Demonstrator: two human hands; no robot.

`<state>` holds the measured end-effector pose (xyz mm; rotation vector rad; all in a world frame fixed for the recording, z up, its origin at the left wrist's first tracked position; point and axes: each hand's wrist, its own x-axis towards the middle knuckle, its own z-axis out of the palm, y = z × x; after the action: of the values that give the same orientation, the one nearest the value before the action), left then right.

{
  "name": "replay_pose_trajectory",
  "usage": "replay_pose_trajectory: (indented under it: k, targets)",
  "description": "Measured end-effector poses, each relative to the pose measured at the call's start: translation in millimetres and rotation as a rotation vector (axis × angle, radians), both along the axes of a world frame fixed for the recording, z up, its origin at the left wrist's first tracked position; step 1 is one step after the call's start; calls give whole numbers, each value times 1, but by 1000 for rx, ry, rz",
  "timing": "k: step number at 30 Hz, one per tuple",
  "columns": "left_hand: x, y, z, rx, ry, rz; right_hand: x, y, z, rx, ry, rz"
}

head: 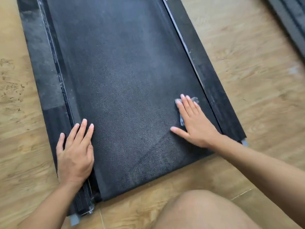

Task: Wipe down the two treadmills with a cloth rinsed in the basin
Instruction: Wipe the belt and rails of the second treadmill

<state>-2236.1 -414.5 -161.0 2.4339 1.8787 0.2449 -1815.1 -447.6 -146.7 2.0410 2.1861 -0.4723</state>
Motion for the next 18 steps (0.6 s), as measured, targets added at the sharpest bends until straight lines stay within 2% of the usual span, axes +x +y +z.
replay_pose_trajectory:
  k: [3, 5, 7, 13, 15, 18]
  targets:
    - [3, 1, 0, 9, -12, -11, 15, -117, 9, -99, -22, 31]
    - [3, 0, 0, 7, -14, -9, 17, -125, 9, -127, -8, -17]
    - [3, 2, 0, -4, -7, -12, 14, -81, 3, -91, 3, -66]
    - [1, 3, -1, -3, -11, -10, 17, 142, -3, 37, -45, -61]
    - [-2, 3, -1, 7, -7, -13, 22, 164, -5, 55, -41, -41]
    - [-2, 3, -3, 13, -15, -27, 29, 129, -11, 78, 1, -50]
